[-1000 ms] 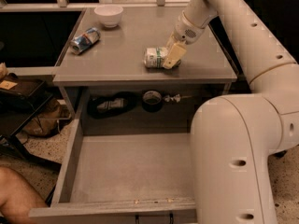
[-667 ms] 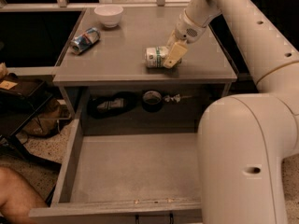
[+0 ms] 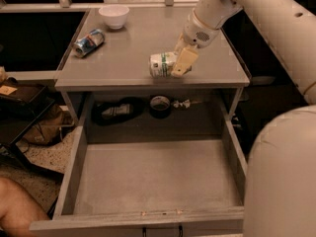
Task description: Place 7up can into top drawer
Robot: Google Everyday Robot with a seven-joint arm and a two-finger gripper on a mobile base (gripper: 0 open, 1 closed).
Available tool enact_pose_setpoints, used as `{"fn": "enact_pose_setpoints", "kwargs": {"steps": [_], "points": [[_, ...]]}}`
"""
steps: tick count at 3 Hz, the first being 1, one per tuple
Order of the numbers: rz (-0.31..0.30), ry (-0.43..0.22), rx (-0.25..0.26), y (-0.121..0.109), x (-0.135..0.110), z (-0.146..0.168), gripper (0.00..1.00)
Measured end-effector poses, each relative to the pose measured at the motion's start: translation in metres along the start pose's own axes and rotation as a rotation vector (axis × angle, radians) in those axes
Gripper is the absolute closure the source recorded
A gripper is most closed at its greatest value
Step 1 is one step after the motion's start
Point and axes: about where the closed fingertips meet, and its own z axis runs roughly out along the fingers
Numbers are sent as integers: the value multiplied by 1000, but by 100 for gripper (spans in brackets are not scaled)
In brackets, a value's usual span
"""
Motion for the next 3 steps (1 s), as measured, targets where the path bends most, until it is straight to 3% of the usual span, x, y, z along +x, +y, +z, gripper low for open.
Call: {"fn": "enact_pose_setpoints", "kwargs": {"steps": [1,3], "points": [[-2,37,32,36,-5,-21,100],[28,71,18,96,1,-31,100]]}}
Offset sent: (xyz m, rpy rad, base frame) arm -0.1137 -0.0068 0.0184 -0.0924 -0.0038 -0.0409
